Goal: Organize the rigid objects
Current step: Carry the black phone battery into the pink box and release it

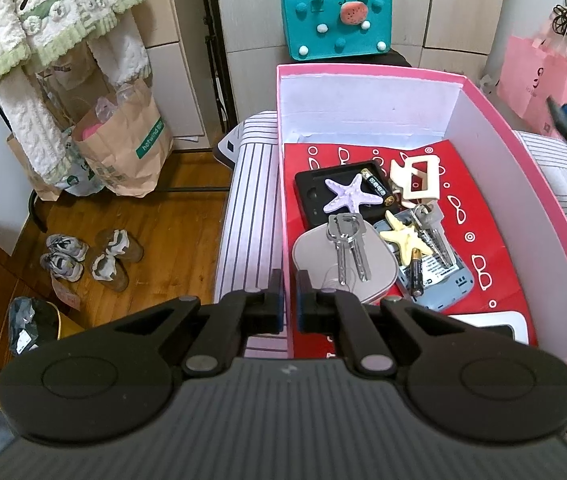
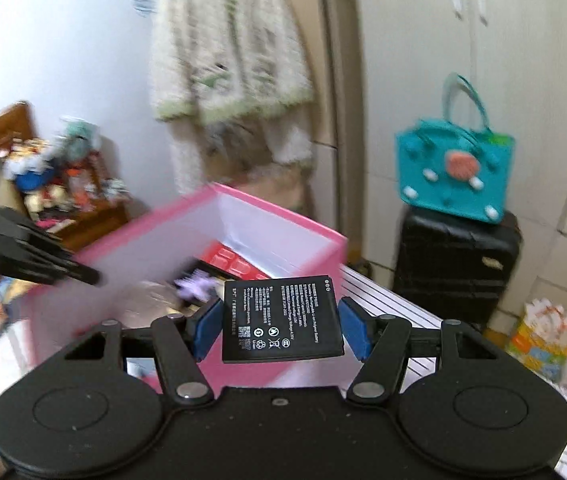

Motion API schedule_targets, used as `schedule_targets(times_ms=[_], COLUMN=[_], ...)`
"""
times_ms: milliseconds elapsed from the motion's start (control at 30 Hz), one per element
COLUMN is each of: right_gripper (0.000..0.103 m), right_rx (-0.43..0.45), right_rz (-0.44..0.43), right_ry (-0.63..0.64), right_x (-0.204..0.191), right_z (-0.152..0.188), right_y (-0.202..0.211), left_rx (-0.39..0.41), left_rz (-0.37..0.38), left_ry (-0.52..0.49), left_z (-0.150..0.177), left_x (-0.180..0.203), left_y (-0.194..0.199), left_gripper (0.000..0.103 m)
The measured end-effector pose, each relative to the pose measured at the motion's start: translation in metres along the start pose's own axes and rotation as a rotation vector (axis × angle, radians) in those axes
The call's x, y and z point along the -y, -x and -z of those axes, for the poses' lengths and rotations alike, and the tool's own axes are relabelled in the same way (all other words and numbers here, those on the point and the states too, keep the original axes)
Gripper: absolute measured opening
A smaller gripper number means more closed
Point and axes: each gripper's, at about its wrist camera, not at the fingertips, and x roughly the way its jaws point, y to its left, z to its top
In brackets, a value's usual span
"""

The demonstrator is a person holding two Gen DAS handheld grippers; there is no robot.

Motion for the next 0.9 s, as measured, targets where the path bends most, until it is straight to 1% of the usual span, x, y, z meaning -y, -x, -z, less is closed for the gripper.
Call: schedule_targets(times_ms=[67, 233, 333, 467, 567, 733, 800, 900], right_gripper=[0.068, 0.068, 0.068, 0.068, 0.068, 0.068, 0.066, 0.068], right_rx=[-0.012, -0.067, -0.130, -0.225, -0.308, -0.410, -0.403, -0.346], right_rz=[-0.043, -0.064, -0.080, -0.088, -0.077, -0.067, -0.043, -0.007], right_ry=[0.041, 0.172, 0.230, 0.316, 0.380, 0.465, 0.473, 0.435], right_x=[-0.015, -0.047, -0.059, -0.068, -0.071, -0.074, -0.075, -0.075], right_z=[-0.010, -0.021, -0.021, -0.014, -0.012, -0.006, -0.003, -0.004], right_y=[-0.001, -0.025, -0.045, -0.062, -0.074, -0.089, -0.090, -0.080], left_rx=[0.001, 0.007, 0.007, 0.004, 0.013, 0.023, 0.023, 0.014], left_rz=[0.006, 0.011, 0.012, 0.016, 0.016, 0.024, 0.025, 0.031], left_ry=[0.003, 0.000, 0.000, -0.001, -0.004, 0.016, 0.016, 0.021], left_z=[0.000, 0.000, 0.001, 0.000, 0.000, 0.001, 0.001, 0.001], left_x=[-0.001, -0.002, -0.001, 0.000, 0.000, -0.003, -0.004, -0.006], left_y=[0.001, 0.002, 0.001, 0.002, 0.005, 0.006, 0.006, 0.007], left_gripper=[0.005, 0.005, 0.005, 0.005, 0.005, 0.005, 0.005, 0.006])
